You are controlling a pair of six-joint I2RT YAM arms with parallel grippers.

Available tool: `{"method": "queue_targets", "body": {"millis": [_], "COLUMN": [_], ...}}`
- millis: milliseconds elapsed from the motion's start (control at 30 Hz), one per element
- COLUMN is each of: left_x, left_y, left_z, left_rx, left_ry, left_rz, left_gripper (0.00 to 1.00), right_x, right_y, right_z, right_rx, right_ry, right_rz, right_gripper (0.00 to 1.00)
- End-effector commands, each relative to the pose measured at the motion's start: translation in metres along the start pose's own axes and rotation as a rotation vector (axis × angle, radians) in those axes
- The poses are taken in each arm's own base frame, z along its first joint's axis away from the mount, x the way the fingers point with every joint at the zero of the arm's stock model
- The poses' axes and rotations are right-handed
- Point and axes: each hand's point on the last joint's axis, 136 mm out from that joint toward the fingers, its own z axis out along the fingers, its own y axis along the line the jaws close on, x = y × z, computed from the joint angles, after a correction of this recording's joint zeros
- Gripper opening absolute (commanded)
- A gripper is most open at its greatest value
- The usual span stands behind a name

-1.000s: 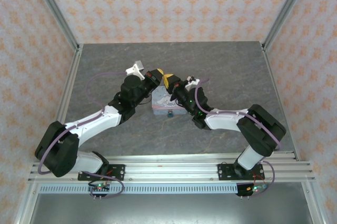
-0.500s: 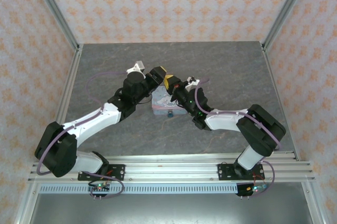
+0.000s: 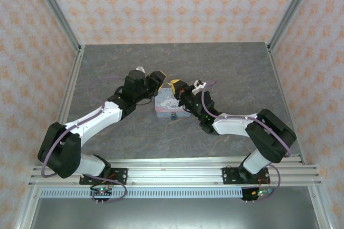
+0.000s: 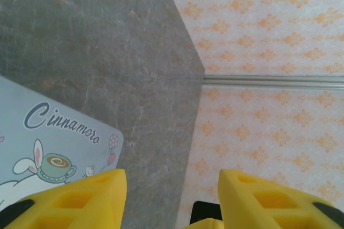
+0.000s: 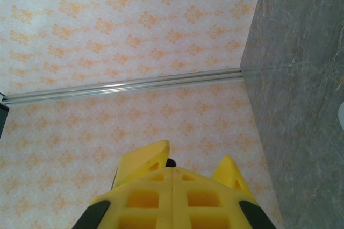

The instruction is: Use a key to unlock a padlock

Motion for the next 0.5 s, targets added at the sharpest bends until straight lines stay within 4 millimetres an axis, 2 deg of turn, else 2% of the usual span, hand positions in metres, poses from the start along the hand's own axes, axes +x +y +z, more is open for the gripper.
{"method": "queue_targets", "body": {"millis": [0, 467], "left_x": [0.0069, 0.0141], "left_y": [-0.0113, -0.0136], "left_z": [0.0042, 0.0060], "left_rx": [0.055, 0.079], "left_ry": [0.044, 0.059], "left_rz": [-0.042, -0.069], "left_gripper": [0.45, 0.26], "right_x": [-0.0005, -0.0014], "right_y": [0.0044, -0.0021], "right_z": [-0.0019, 0.0049], "right_rx": [-0.014, -0.006], "right_ry": [0.008, 0.012], "right_rz": [-0.018, -0.003], "right_gripper": [0.00, 0.00]}}
